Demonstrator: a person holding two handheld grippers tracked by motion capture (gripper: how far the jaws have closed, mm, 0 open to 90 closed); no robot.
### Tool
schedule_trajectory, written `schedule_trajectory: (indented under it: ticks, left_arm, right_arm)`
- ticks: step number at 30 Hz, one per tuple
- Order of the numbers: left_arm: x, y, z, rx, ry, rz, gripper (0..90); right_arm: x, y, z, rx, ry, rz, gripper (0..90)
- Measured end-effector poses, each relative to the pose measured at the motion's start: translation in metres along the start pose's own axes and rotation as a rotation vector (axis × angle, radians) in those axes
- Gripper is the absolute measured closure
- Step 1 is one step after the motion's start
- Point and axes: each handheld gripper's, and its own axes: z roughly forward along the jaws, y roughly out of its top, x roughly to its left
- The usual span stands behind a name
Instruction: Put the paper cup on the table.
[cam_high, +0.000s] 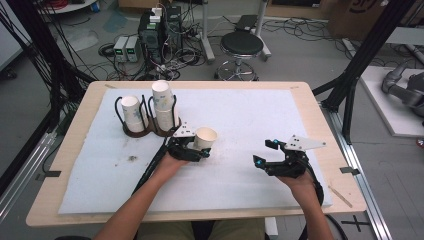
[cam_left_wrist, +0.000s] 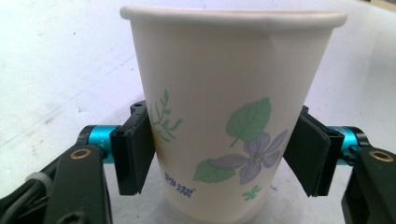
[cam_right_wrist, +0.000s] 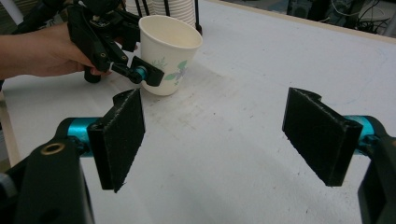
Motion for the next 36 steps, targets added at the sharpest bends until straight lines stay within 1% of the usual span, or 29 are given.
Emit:
schedule_trajectory:
  ticks: [1, 2, 4, 9, 12, 15, 16, 17, 21, 23, 25, 28, 31, 34, 36]
  left_arm:
    - [-0.001, 0.0, -0.001, 0.003, 0.002, 0.0, 31.4]
    - [-0.001, -0.001, -0.003, 0.015, 0.005, 0.011, 31.4]
    - [-0.002, -0.003, -0.005, 0.022, 0.007, 0.019, 31.4]
    - [0.001, -0.008, -0.008, 0.019, -0.002, -0.006, 31.3]
    - [0.001, -0.009, -0.009, 0.016, -0.003, -0.005, 30.5]
    - [0.001, -0.009, -0.01, 0.008, 0.001, -0.011, 25.7]
    - [0.002, -0.009, -0.011, 0.002, -0.004, -0.015, 24.8]
    - [0.002, -0.01, -0.013, -0.003, -0.012, -0.02, 24.4]
    - [0.003, -0.012, -0.02, -0.019, -0.018, -0.033, 22.6]
    - [0.004, -0.014, -0.026, -0.035, -0.029, -0.042, 22.2]
    - [0.004, -0.015, -0.032, -0.046, -0.032, -0.041, 22.1]
    - [0.005, -0.019, -0.044, -0.068, -0.042, -0.043, 21.4]
    - [0.005, -0.021, -0.059, -0.091, -0.038, -0.035, 21.2]
    - [0.005, -0.024, -0.076, -0.136, -0.038, -0.024, 19.4]
    - [0.007, -0.028, -0.089, -0.174, -0.024, -0.013, 17.8]
  right_arm:
    - [0.0, 0.0, 0.0, 0.001, 0.0, -0.001, 21.9]
    - [0.0, 0.0, 0.0, 0.002, -0.001, 0.004, 21.8]
    - [0.0, 0.0, -0.001, -0.001, -0.002, 0.0, 21.9]
    - [0.001, 0.0, -0.001, 0.0, -0.002, 0.0, 21.9]
    - [0.001, 0.0, 0.0, 0.0, -0.004, -0.002, 21.9]
    - [0.001, -0.001, 0.0, 0.003, -0.001, 0.004, 21.9]
    - [0.001, -0.001, 0.0, 0.003, -0.002, 0.002, 21.9]
    - [0.001, -0.001, 0.0, 0.003, -0.003, 0.003, 21.9]
    - [0.0, -0.002, -0.001, 0.005, -0.005, 0.007, 21.9]
    - [0.0, -0.002, -0.001, 0.004, -0.006, 0.008, 21.9]
    - [0.0, -0.002, -0.001, 0.006, -0.008, 0.001, 21.9]
    - [0.0, -0.002, -0.002, 0.008, -0.011, 0.004, 21.9]
    - [-0.001, -0.004, -0.003, 0.009, -0.017, 0.007, 21.9]
    - [-0.002, -0.005, -0.004, 0.013, -0.035, 0.005, 21.9]
    - [-0.002, -0.007, -0.004, 0.023, -0.058, -0.002, 21.9]
